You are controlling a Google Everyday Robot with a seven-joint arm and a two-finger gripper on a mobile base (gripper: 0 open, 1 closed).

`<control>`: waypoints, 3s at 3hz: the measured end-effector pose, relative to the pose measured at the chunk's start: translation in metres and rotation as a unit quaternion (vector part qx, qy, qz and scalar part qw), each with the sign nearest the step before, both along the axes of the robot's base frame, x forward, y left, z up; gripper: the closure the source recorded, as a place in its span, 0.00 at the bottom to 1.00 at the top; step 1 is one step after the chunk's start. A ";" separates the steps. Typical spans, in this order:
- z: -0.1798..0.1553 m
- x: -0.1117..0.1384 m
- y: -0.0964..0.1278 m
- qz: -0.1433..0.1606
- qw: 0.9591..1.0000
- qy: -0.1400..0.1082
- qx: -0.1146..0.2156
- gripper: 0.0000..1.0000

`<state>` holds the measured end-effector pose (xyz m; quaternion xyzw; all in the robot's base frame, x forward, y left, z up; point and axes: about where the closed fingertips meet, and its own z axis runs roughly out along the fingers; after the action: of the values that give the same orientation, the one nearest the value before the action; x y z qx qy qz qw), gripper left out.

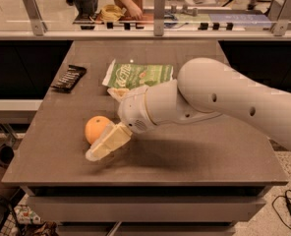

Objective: Pick orange

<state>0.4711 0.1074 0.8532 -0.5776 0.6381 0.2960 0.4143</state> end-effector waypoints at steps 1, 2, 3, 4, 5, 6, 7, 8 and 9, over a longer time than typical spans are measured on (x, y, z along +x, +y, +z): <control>-0.013 -0.003 0.003 0.008 1.000 -0.011 0.021 0.18; -0.012 -0.004 0.005 0.012 1.000 -0.017 0.021 0.41; -0.011 -0.005 0.007 0.014 1.000 -0.018 0.020 0.64; -0.010 -0.007 0.009 0.016 0.999 -0.020 0.019 0.87; -0.008 -0.008 0.010 0.017 0.999 -0.021 0.019 1.00; -0.008 -0.008 0.010 0.017 0.999 -0.021 0.019 1.00; 0.007 -0.004 0.003 0.022 0.998 -0.035 0.037 1.00; 0.036 0.004 -0.006 0.024 0.997 -0.059 0.050 1.00; 0.069 0.013 -0.009 0.027 0.994 -0.087 0.054 1.00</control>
Offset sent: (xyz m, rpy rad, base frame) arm -0.0023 0.0028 -0.0120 0.0396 -0.0204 0.0137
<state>0.4839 0.0981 0.9225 -0.5948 0.5675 0.2895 0.4902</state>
